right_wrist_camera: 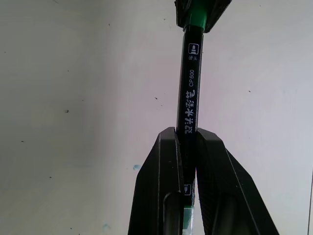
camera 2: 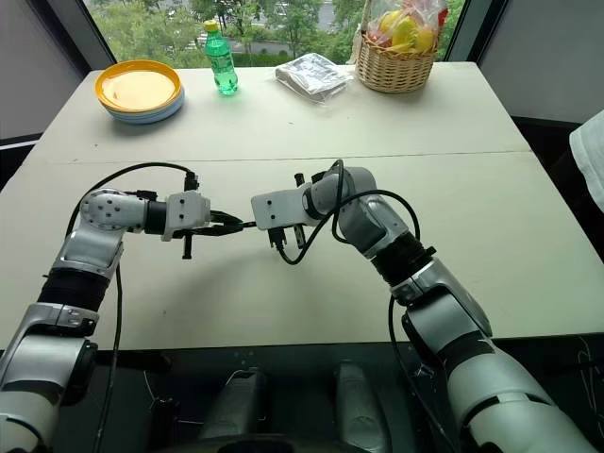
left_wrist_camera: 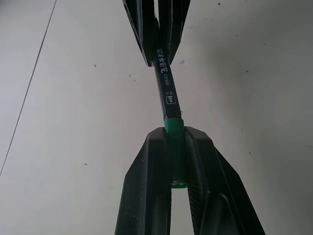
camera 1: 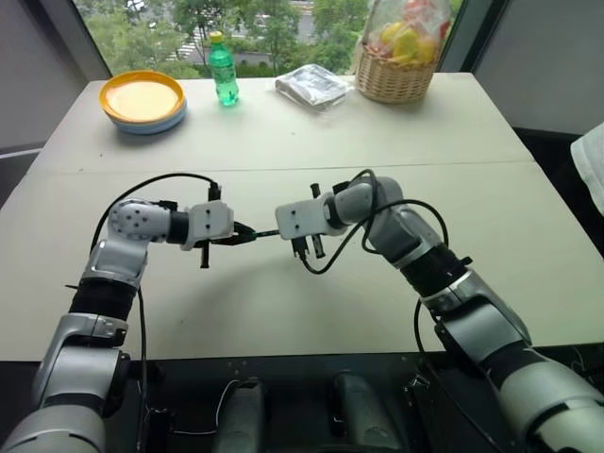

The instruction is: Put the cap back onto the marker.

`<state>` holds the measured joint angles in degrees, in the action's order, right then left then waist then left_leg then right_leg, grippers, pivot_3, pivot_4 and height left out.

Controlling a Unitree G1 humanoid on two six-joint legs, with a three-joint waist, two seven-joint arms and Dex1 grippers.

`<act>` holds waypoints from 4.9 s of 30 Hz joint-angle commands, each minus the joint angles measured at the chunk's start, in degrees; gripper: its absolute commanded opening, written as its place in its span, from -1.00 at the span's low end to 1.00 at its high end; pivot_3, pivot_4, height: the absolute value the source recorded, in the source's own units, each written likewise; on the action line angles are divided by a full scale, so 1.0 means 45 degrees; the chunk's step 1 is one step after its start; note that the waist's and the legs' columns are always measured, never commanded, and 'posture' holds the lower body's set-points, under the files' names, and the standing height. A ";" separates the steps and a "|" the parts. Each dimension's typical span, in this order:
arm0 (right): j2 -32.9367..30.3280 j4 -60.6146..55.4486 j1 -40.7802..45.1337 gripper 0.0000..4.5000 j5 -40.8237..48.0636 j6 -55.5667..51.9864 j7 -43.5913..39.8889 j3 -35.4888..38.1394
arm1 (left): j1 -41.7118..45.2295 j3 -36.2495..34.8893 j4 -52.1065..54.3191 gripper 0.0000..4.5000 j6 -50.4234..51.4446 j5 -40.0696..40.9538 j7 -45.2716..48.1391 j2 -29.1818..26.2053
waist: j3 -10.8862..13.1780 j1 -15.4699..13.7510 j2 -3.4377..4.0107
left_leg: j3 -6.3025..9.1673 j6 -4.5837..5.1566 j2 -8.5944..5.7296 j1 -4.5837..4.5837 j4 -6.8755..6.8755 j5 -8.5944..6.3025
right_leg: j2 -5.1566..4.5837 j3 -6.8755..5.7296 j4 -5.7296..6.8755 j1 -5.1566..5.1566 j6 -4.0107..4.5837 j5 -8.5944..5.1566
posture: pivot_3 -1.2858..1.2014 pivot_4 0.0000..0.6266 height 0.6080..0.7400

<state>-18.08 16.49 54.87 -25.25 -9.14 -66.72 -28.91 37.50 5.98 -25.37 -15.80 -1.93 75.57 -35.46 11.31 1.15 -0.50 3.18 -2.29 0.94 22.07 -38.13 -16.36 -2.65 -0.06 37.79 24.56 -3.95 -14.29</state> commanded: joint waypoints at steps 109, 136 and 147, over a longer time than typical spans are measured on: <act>0.1377 -0.1715 0.0790 -0.99 0.0310 0.1613 -0.0375 -0.0298 | -0.0041 0.0962 0.0208 -1.00 0.2136 -0.0172 -0.0652 0.0557 | 0.0000 0.0002 -0.0001 | 0.0003 -0.0003 -0.0002 0.0000 -0.0004 0.0002 | 0.0000 0.0000 0.0019 0.0006 0.0001 -0.0001 | 0.03 -0.52 1.00; 0.1910 -0.1427 0.0664 -0.99 0.0347 0.1542 -0.0486 -0.0067 | 0.0473 -0.0037 0.2584 -1.00 0.3756 0.1451 -0.1366 0.1958 | -0.0001 -0.0003 -0.0001 | 0.0003 -0.0004 -0.0002 0.0000 -0.0004 0.0002 | -0.0001 0.0001 0.0020 0.0007 0.0002 -0.0001 | 0.03 -0.52 1.00; 0.1511 -0.0506 0.1049 -0.99 0.0372 0.1457 -0.0104 0.0657 | -0.0313 -0.1061 0.3091 -1.00 0.4818 0.1847 -0.2149 0.1721 | -0.0001 0.0001 -0.0001 | 0.0004 -0.0004 -0.0002 0.0000 -0.0004 0.0002 | -0.0002 0.0001 0.0021 0.0008 0.0002 -0.0001 | 0.03 -0.52 1.00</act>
<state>-16.72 17.14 57.48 -29.06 -5.67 -68.24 -24.43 34.42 1.23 -16.01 6.04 1.60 67.94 -30.98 11.31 1.16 -0.50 3.20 -2.31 0.93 22.07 -38.15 -16.35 -2.66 -0.05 37.89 24.59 -3.95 -14.29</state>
